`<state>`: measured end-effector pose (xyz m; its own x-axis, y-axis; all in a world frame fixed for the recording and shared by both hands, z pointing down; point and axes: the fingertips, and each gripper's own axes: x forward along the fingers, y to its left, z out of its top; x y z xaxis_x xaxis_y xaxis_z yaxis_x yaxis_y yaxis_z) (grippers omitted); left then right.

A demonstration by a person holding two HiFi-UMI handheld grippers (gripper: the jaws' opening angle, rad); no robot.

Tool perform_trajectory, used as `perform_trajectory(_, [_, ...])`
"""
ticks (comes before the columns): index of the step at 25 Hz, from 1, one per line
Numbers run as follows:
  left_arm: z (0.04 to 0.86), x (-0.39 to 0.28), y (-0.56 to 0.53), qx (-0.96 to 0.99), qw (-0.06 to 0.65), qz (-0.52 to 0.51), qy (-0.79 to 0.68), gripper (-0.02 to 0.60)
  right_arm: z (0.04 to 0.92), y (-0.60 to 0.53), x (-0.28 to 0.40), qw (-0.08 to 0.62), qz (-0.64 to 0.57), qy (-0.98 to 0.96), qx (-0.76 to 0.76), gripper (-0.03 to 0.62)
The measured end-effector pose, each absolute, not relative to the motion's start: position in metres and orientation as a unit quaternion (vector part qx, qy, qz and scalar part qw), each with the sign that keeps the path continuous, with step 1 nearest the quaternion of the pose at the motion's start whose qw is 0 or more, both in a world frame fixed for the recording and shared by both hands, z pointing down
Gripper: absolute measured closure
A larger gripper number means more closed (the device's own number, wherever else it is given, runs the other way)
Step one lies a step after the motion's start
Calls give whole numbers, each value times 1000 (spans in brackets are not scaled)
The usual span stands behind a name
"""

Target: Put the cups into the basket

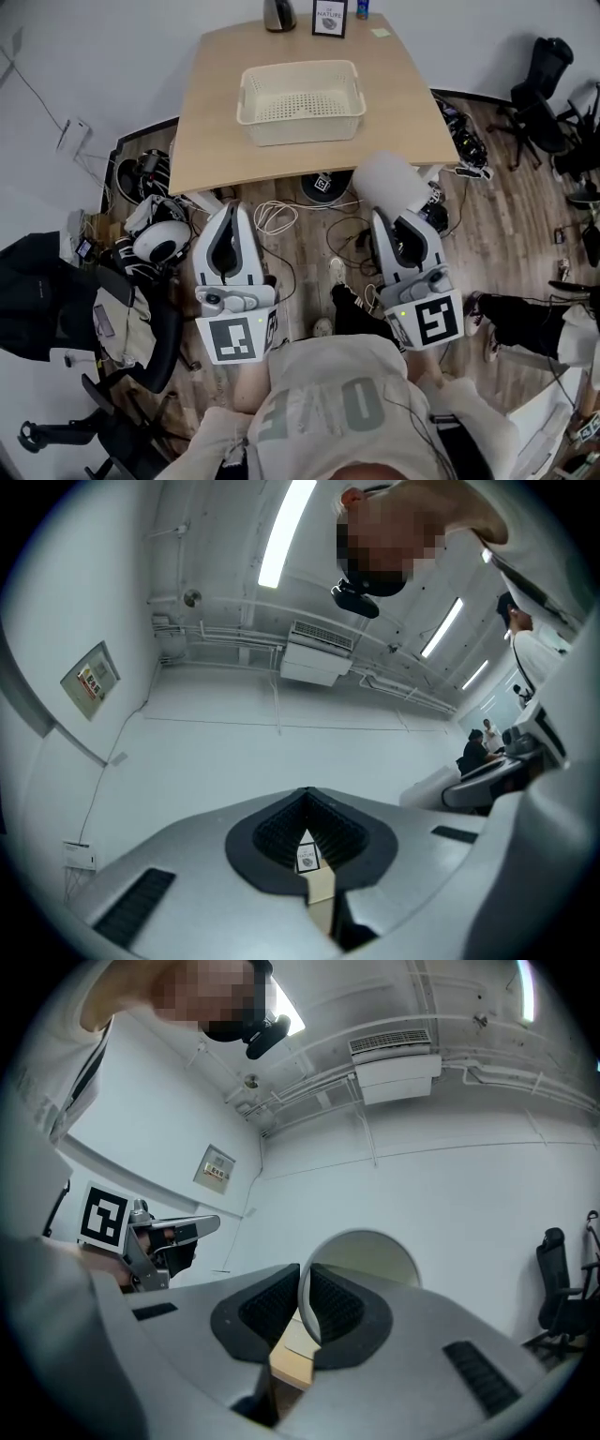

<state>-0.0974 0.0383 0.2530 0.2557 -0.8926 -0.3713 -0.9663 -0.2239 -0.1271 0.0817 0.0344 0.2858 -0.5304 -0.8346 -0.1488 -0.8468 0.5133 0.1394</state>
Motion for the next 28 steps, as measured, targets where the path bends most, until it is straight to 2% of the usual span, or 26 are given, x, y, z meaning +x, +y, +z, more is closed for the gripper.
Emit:
perform_trajectory(17, [217, -53, -172, -772, 188, 110, 598, 577, 289, -170, 128, 38, 56, 878, -474, 563])
perform_trajectory(28, [224, -63, -244, -774, 183, 100, 598, 577, 291, -246, 113, 39, 55, 883, -465, 563])
